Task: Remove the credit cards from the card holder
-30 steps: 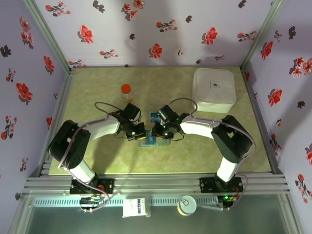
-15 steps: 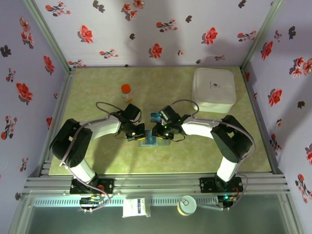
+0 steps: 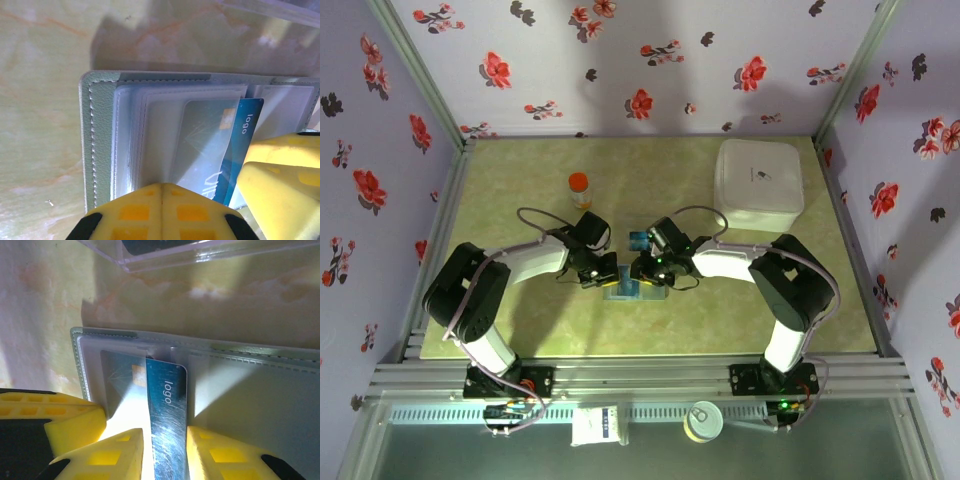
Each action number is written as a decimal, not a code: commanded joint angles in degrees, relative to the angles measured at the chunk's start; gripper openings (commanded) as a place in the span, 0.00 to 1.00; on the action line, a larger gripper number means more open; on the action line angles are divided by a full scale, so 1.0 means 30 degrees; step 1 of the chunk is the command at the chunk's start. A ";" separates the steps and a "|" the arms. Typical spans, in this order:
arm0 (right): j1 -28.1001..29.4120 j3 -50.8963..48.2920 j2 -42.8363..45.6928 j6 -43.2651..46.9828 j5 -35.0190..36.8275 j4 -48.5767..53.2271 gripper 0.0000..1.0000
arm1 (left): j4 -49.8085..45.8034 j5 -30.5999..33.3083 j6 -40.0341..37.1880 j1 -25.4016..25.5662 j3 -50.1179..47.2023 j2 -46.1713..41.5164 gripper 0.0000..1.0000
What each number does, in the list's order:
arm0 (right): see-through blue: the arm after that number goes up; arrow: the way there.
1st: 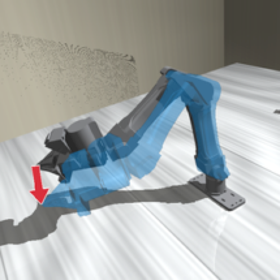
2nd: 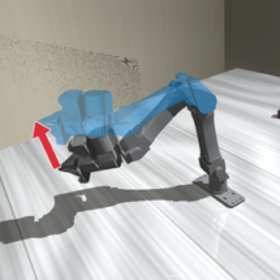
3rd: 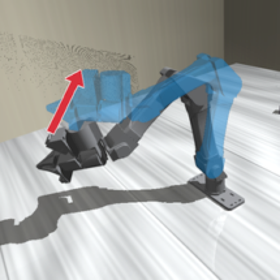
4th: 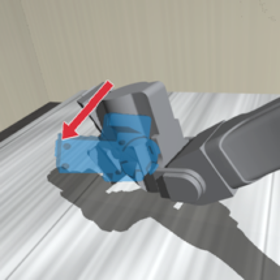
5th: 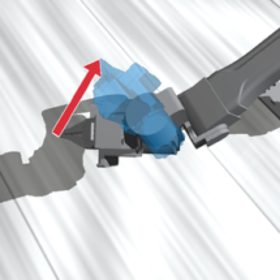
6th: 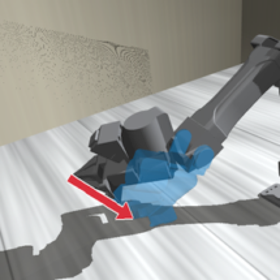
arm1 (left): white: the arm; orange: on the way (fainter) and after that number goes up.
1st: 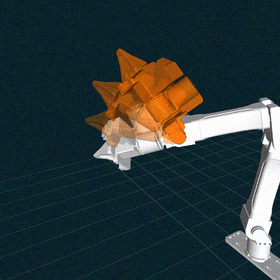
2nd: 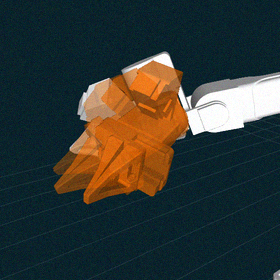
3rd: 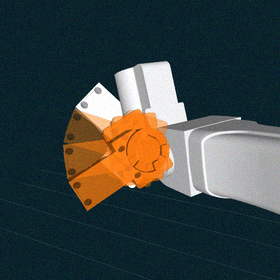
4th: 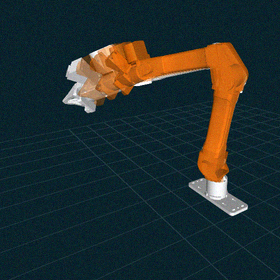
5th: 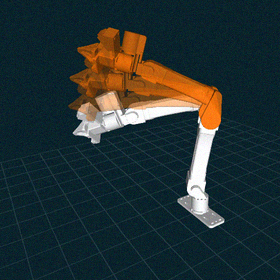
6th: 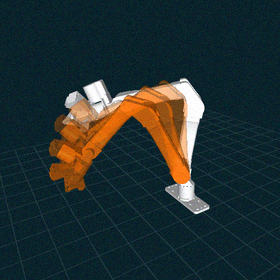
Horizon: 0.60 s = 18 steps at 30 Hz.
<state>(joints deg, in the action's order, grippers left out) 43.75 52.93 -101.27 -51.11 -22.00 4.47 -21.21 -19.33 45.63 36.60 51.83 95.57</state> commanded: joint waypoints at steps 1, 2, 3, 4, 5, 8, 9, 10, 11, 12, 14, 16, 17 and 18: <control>-0.0113 -0.0266 -0.0283 -0.0276 -0.0362 -0.0258 0.29 | -0.0895 0.0907 -0.0532 -0.0009 0.0097 0.0531 0.00; -0.0110 -0.0320 -0.0278 -0.0331 -0.0420 -0.0373 0.28 | -0.0905 0.0869 -0.0534 0.0017 0.0095 0.0531 0.00; -0.0110 -0.0370 -0.0231 -0.0387 -0.0457 -0.0539 0.27 | -0.0909 0.0850 -0.0548 -0.0012 0.0118 0.0539 0.00; -0.0110 -0.0414 -0.0202 -0.0443 -0.0527 -0.0713 0.27 | -0.0912 0.0855 -0.0531 0.0004 0.0070 0.0517 0.00; -0.0113 -0.0483 -0.0132 -0.0511 -0.0557 -0.0862 0.26 | -0.0898 0.0835 -0.0558 -0.0012 0.0066 0.0518 0.00; -0.0110 -0.0670 0.0144 -0.0652 -0.0630 -0.1238 0.25 | -0.0851 0.0834 -0.0476 0.0005 -0.0044 0.0513 0.00; -0.0110 -0.0723 0.0234 -0.0686 -0.0687 -0.1398 0.24 | -0.0837 0.0831 -0.0479 -0.0012 -0.0078 0.0511 0.00; -0.0110 -0.0763 0.0313 -0.0704 -0.0732 -0.1499 0.24 | -0.0792 0.0795 -0.0446 -0.0012 -0.0070 0.0488 0.00; -0.0113 -0.0813 0.0377 -0.0736 -0.0769 -0.1597 0.24 | -0.0758 0.0800 -0.0415 0.0006 -0.0103 0.0476 0.00; -0.0110 -0.0853 0.0426 -0.0776 -0.0804 -0.1707 0.23 | -0.0722 0.0772 -0.0390 0.0012 -0.0086 0.0464 0.00; -0.0110 -0.0928 0.0462 -0.0888 -0.0860 -0.1911 0.22 | -0.0686 0.0689 -0.0382 -0.0001 -0.0053 0.0484 0.00; -0.0110 -0.1021 0.0484 -0.0997 -0.0930 -0.2210 0.21 | -0.0654 0.0663 -0.0360 0.0016 0.0014 0.0487 0.00; -0.0110 -0.1063 0.0521 -0.1060 -0.0975 -0.2349 0.20 | -0.0637 0.0651 -0.0370 -0.0007 0.0009 0.0486 0.00; -0.0117 -0.1141 0.0548 -0.1127 -0.0975 -0.2477 0.20 | -0.0653 0.0666 -0.0368 -0.0007 0.0013 0.0467 0.00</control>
<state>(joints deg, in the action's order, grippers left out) 43.75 50.54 -101.25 -53.19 -23.86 -0.51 -21.30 -19.27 45.63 36.60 51.92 95.57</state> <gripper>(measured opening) 0.198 0.038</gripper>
